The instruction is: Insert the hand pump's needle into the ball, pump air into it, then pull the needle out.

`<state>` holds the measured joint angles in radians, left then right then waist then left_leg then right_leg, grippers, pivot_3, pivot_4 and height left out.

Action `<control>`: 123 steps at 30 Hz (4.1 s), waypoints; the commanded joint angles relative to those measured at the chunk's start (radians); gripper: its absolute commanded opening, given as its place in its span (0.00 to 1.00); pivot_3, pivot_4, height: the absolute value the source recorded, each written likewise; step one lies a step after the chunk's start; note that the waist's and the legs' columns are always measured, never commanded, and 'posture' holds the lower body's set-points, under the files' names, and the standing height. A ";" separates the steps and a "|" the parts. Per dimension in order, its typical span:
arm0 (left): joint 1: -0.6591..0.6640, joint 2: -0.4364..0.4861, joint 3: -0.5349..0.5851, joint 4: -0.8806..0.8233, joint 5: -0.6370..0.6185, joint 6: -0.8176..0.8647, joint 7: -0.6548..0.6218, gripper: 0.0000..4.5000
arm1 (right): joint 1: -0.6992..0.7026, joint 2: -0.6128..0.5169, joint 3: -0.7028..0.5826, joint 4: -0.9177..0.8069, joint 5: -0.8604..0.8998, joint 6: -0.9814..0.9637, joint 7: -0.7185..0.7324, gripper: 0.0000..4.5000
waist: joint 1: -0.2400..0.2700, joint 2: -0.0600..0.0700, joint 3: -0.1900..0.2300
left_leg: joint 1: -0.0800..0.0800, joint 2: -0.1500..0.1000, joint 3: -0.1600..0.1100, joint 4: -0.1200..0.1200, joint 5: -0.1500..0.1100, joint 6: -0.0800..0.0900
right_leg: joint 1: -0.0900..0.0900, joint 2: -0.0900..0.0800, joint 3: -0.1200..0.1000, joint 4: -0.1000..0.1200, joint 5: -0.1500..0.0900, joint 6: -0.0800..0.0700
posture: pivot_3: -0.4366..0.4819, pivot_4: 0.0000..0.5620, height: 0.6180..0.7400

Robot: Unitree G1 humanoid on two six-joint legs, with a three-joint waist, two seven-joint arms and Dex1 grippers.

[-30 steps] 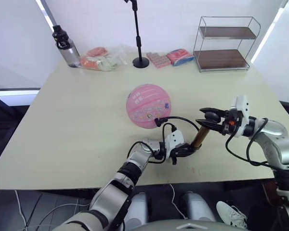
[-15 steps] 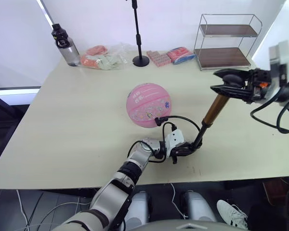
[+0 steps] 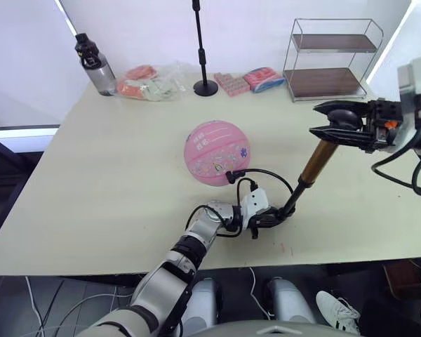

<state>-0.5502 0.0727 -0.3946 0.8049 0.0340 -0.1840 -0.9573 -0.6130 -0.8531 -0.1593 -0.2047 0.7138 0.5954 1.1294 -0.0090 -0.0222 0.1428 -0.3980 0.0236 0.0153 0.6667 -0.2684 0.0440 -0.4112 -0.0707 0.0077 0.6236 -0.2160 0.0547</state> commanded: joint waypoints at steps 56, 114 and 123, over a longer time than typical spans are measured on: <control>0.074 0.044 -0.035 0.116 0.075 0.080 0.024 0.21 | -0.094 -0.034 -0.035 -0.048 0.054 0.082 -0.080 0.39 | -0.001 -0.001 -0.005 | 0.000 0.000 -0.001 0.000 0.000 0.000 | 0.000 -0.001 -0.001 0.000 0.000 0.000 | 0.48 0.27 1.00; 0.072 0.057 -0.038 0.114 0.078 0.080 0.016 0.21 | -0.104 -0.096 -0.049 0.003 0.065 0.050 -0.007 0.39 | 0.001 0.000 -0.003 | -0.001 0.000 -0.007 -0.001 0.000 0.000 | 0.002 -0.001 -0.007 -0.002 -0.001 -0.001 | 0.48 0.27 1.00; 0.077 0.053 -0.037 0.113 0.075 0.083 0.018 0.21 | 0.052 -0.023 0.052 -0.017 -0.022 -0.011 0.004 0.39 | -0.001 -0.001 -0.005 | -0.001 0.000 -0.008 -0.001 0.000 0.000 | 0.002 -0.001 -0.008 -0.002 -0.001 -0.001 | 0.48 0.27 1.00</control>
<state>-0.5431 0.0775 -0.4016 0.7980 0.0362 -0.1819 -0.9535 -0.5809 -0.8846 -0.1319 -0.2080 0.7133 0.6006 1.1385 -0.0100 -0.0229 0.1380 -0.3987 0.0238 0.0078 0.6660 -0.2684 0.0439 -0.4090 -0.0715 0.0001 0.6217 -0.2167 0.0533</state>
